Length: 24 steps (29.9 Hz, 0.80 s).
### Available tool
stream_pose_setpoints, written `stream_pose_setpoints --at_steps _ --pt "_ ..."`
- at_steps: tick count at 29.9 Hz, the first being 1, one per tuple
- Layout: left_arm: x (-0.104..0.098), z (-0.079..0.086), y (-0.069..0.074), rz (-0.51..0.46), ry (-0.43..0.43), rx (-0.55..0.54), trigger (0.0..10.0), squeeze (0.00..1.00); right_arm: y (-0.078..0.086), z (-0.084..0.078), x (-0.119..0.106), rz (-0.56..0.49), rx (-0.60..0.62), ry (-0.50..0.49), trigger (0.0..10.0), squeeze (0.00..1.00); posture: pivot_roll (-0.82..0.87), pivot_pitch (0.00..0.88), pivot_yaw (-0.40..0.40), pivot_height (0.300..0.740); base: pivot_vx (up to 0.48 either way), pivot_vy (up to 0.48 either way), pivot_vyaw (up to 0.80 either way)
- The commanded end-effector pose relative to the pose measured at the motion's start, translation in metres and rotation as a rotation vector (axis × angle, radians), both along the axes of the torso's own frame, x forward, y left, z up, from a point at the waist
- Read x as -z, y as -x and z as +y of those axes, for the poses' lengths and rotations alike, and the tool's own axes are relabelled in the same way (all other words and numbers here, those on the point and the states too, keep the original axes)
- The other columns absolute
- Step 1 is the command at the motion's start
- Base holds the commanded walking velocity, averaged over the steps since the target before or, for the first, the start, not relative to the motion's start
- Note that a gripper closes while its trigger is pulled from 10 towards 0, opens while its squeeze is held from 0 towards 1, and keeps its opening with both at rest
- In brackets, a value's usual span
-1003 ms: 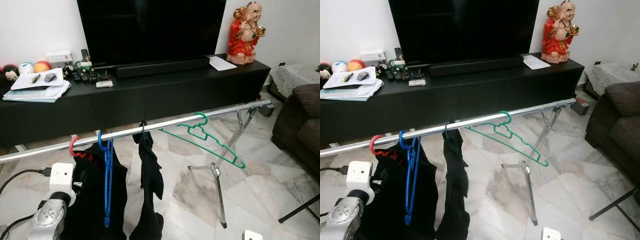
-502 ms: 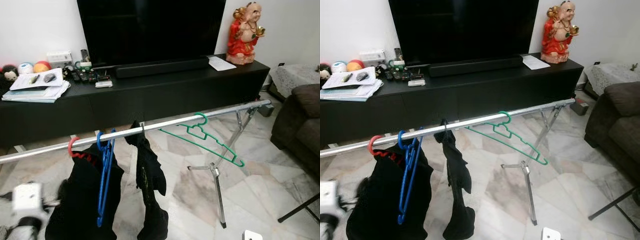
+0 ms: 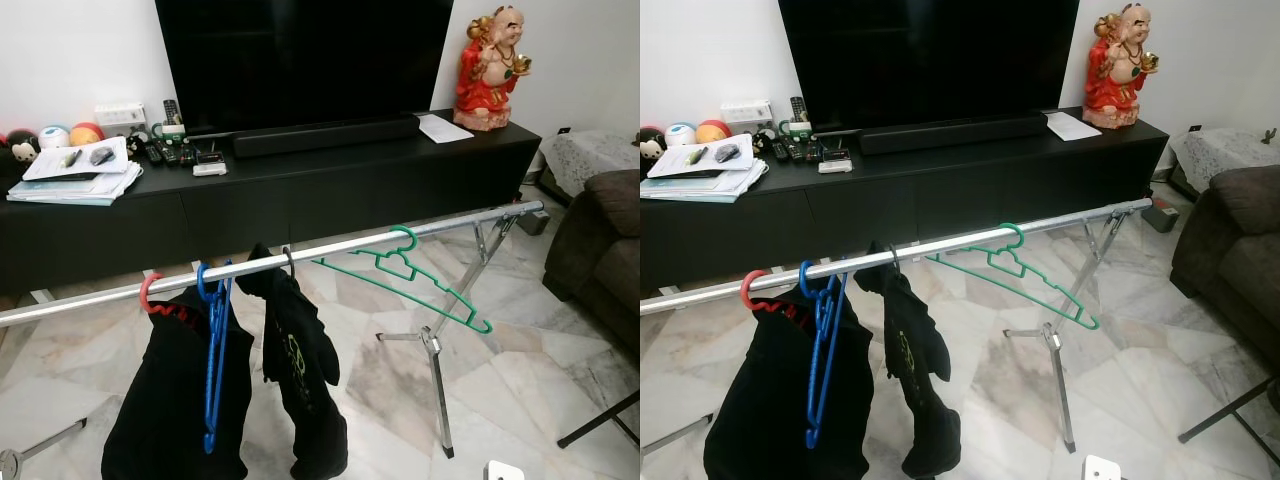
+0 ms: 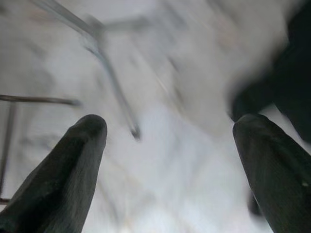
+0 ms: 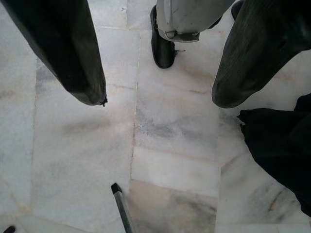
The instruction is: Hang hanger
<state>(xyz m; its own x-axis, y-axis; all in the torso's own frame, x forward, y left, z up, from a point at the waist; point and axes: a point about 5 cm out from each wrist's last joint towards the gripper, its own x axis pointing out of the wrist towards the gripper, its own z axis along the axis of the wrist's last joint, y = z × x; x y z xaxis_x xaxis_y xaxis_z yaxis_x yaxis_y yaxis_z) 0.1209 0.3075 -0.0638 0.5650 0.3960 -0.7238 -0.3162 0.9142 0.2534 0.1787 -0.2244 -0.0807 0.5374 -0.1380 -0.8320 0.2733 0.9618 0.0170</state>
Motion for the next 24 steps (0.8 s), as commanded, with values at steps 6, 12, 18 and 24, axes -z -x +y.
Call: stream_pose_setpoints --at_steps 6,12,18,24 --pt "0.02 -0.038 -0.008 0.13 0.151 0.154 10.0 0.0 0.0 0.003 0.001 0.009 0.053 -0.023 10.0 0.0 -0.04 0.0 0.006 0.74 0.0 0.0 0.0" --pt "0.017 -0.059 -0.036 0.098 0.205 0.24 10.0 0.0 0.001 0.006 0.002 0.015 0.083 -0.058 10.0 0.0 -0.05 0.0 0.014 0.74 0.0 0.0 0.0" --pt "0.018 -0.065 -0.041 0.11 0.208 0.278 10.0 0.0 0.001 0.007 0.003 0.021 0.08 -0.065 10.0 0.0 -0.05 0.0 0.017 0.74 0.0 0.0 0.0" --pt "0.017 -0.065 -0.042 0.113 0.21 0.28 10.0 0.0 0.001 0.007 0.003 0.021 0.082 -0.066 10.0 0.0 -0.05 0.0 0.017 0.74 0.0 0.0 0.0"
